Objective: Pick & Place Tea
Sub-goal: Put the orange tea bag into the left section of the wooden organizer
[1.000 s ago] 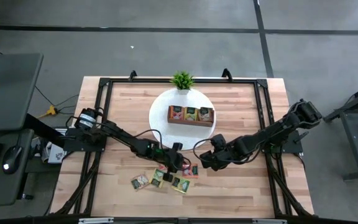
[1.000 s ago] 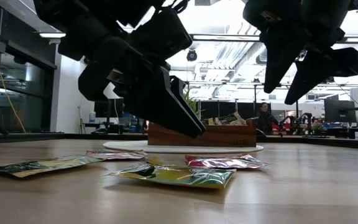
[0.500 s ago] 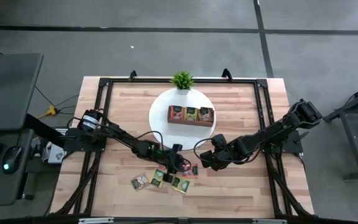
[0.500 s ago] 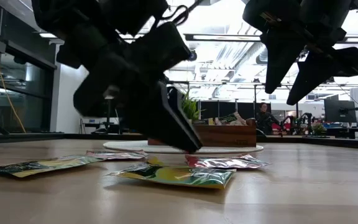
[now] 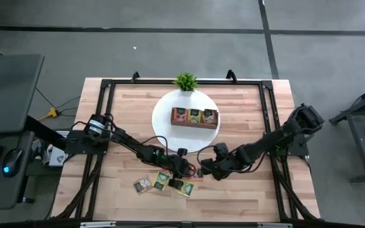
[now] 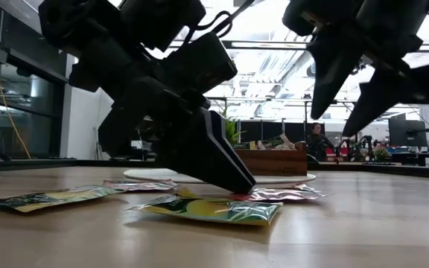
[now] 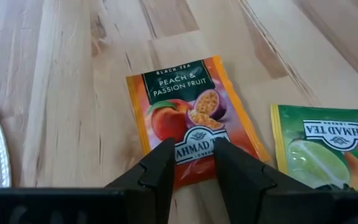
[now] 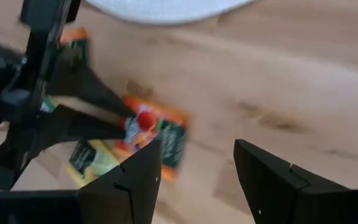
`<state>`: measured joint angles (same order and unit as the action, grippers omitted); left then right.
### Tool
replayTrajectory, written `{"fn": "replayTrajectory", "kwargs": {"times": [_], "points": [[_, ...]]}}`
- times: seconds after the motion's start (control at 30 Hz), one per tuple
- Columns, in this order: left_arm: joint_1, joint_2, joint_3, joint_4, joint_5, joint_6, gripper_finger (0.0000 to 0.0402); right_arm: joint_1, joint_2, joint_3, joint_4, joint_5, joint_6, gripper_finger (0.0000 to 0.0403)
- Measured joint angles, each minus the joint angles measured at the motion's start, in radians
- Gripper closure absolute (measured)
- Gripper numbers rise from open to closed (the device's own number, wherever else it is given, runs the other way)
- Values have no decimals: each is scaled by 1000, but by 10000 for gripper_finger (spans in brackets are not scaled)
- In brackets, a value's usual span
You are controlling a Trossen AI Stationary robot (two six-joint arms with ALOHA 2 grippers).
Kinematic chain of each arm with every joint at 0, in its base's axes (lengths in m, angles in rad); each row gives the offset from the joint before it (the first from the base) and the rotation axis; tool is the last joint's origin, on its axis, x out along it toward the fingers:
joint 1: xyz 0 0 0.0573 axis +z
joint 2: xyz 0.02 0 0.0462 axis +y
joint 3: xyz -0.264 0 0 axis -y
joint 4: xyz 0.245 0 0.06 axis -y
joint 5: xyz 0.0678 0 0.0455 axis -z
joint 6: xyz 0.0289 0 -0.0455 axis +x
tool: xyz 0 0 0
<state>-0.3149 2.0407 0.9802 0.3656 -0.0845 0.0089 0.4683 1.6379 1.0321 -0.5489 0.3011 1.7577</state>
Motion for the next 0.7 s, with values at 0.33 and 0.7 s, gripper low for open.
{"fn": "replayTrajectory", "kwargs": {"times": [0.33, 0.7], "points": [[0, 18, 0, 3, -11, -16, 291, -1, 138, 0, 170, -27, 59, 206], [0, 18, -3, 6, -7, -14, 291, 4, 224, 1, 289, -71, 71, 206]]}}
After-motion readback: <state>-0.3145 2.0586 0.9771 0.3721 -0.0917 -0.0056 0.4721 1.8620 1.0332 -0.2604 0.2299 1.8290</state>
